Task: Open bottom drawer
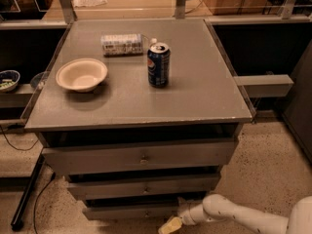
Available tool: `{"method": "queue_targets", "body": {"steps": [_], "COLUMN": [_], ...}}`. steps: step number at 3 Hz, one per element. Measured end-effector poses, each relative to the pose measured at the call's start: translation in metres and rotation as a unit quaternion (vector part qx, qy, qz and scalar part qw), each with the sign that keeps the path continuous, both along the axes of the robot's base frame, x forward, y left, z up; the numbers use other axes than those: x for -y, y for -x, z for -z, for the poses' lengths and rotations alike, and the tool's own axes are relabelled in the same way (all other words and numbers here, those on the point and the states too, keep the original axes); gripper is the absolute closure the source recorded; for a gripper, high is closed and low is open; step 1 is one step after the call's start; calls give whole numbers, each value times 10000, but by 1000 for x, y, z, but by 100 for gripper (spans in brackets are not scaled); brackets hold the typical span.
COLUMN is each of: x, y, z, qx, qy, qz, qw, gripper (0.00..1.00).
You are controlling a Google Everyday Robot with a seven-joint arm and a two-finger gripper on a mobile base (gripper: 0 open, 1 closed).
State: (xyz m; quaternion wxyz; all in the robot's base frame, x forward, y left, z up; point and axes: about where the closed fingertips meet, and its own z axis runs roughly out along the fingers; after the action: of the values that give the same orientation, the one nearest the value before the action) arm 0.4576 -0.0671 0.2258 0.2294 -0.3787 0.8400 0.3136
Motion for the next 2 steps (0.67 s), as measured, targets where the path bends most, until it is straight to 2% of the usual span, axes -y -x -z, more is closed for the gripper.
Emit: {"method": "queue_targets", "body": {"steps": [2], "x": [2], "y": [10], "z": [5], "qx": [-89], "qy": [70], "qz": [-81], "qw": [9999], "gripper": [0]}}
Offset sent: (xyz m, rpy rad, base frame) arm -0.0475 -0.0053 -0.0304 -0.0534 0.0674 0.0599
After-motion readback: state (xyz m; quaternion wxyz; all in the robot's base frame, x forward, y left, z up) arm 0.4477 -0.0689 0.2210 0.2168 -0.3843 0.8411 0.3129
